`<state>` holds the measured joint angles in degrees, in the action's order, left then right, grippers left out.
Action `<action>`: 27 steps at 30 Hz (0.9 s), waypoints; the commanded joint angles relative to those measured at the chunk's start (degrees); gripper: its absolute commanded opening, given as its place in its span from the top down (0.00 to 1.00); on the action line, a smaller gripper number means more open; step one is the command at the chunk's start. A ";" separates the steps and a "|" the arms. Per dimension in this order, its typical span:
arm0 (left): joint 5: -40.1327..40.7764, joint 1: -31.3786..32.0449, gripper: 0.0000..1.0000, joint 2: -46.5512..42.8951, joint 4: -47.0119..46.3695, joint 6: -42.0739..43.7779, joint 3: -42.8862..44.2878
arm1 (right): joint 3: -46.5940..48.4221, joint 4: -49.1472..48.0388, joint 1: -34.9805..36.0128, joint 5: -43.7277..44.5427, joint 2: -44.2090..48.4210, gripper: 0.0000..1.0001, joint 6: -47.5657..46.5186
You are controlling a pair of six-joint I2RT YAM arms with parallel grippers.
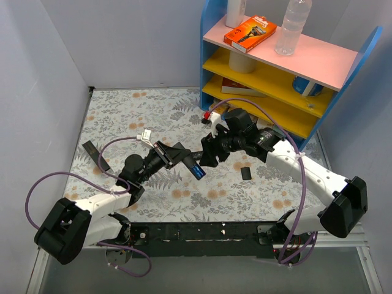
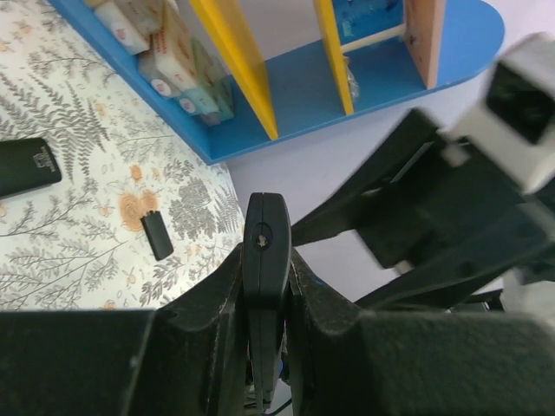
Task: Load the batteries into the remote control
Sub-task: Load the battery into the remote control.
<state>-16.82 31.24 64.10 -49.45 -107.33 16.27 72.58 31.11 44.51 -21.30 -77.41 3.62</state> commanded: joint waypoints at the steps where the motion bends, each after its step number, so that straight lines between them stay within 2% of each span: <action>1: -2.43 -0.22 1.00 -0.37 -5.47 0.37 2.89 | -5.94 -8.68 -0.56 -7.87 1.12 0.32 7.36; 7: -4.18 -0.22 1.00 0.24 -6.62 0.37 4.29 | -8.85 -14.76 -1.00 -13.77 0.85 0.24 12.46; 12: -5.24 -0.31 1.00 1.03 -7.67 0.10 5.08 | -10.08 -17.57 -1.18 -15.52 0.50 0.24 14.66; 14: -5.50 -0.31 1.00 1.12 -8.20 -0.16 5.26 | -10.44 -17.93 -1.36 -15.70 0.33 0.27 15.01; 18: -6.12 -0.31 1.00 1.03 -8.82 -0.34 5.52 | -11.92 -19.68 -1.97 -16.40 0.50 0.36 16.07; 19: -6.29 -0.31 1.00 1.03 -9.26 -0.34 5.61 | -12.37 -20.21 -2.15 -16.84 0.59 0.43 16.77; 21: -6.82 -0.31 1.00 1.03 -9.78 -0.51 5.44 | -13.68 -21.26 -2.67 -17.90 0.76 0.50 17.47; 22: -6.91 -0.22 1.00 1.03 -10.57 -0.69 5.35 | -13.95 -22.05 -2.85 -18.16 0.85 0.60 18.00; 25: -7.35 -0.22 1.00 1.03 -12.68 -1.65 4.56 | -15.44 -23.72 -3.46 -19.74 1.03 0.72 18.97; 27: -7.70 -0.31 1.00 1.21 -13.82 -2.09 3.95 | -16.15 -24.69 -3.90 -21.41 1.12 0.76 20.11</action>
<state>-22.72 31.18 66.00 -56.86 -107.24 19.64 58.26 9.93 41.82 -40.75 -77.28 22.22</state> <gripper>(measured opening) 0.173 0.296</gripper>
